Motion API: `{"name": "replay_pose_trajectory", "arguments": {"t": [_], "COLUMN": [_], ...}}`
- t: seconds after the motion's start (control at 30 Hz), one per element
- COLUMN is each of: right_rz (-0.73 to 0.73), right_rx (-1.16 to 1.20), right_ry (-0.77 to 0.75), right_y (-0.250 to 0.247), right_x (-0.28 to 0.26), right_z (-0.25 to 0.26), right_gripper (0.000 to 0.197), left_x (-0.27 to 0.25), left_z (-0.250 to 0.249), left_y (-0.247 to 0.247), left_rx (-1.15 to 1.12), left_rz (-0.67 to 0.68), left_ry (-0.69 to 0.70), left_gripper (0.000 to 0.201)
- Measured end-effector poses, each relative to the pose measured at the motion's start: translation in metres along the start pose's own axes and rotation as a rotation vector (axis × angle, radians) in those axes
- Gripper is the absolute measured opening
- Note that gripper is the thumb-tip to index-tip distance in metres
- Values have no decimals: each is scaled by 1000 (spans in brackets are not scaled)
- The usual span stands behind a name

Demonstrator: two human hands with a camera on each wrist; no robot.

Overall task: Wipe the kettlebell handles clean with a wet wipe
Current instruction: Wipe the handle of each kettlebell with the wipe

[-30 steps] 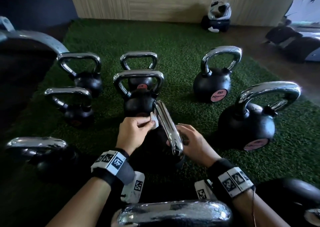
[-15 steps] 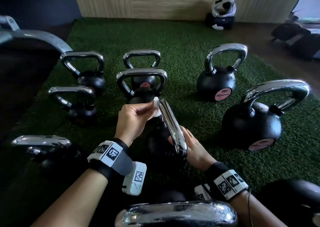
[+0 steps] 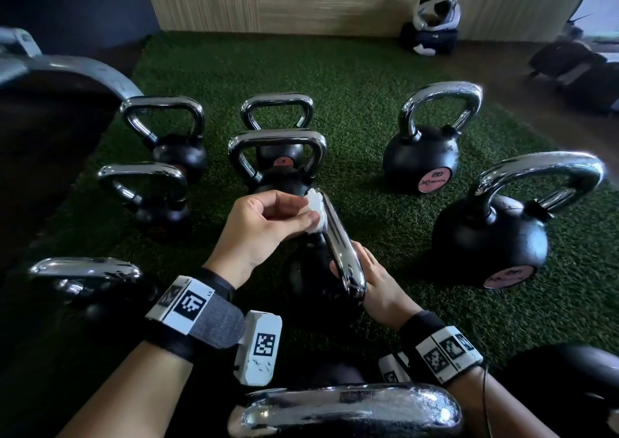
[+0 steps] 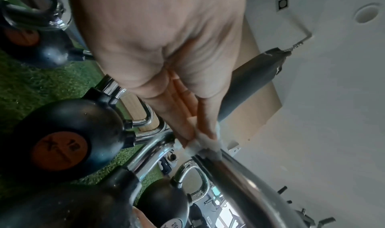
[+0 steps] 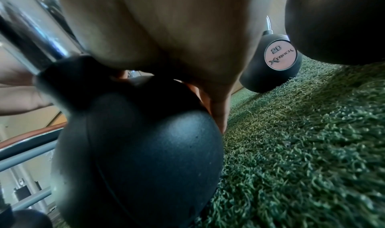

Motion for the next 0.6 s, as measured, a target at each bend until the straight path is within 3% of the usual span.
{"name": "replay_pose_trajectory", "arguments": {"t": [0.13, 0.3, 0.4, 0.6], "right_rz": [9, 24, 34, 27], "right_rx": [44, 76, 60, 75], "right_ry": [-1, 5, -11, -3], "right_y": [-2, -4, -5, -3], "right_x": [-3, -4, -4, -6], "right_z": [7, 13, 12, 8], "right_gripper": [50, 56, 55, 65], "left_x": [-15, -22, -37, -56], "left_z": [0, 4, 9, 10], "left_y": [5, -1, 9, 9], "left_rx": [-36, 165, 295, 322], "left_rz": [121, 230, 408, 282], "left_ry": [-65, 11, 51, 208], "left_gripper": [21, 18, 17, 15]}}
Point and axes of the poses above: each hand's wrist, its own x-axis towards the middle knuckle, its own y-axis out of the palm, z = x × y, the point moved 1 cm from there along x, towards the middle knuckle, and after that the axes turned 2 degrees about -z, right-handed, at the moved point
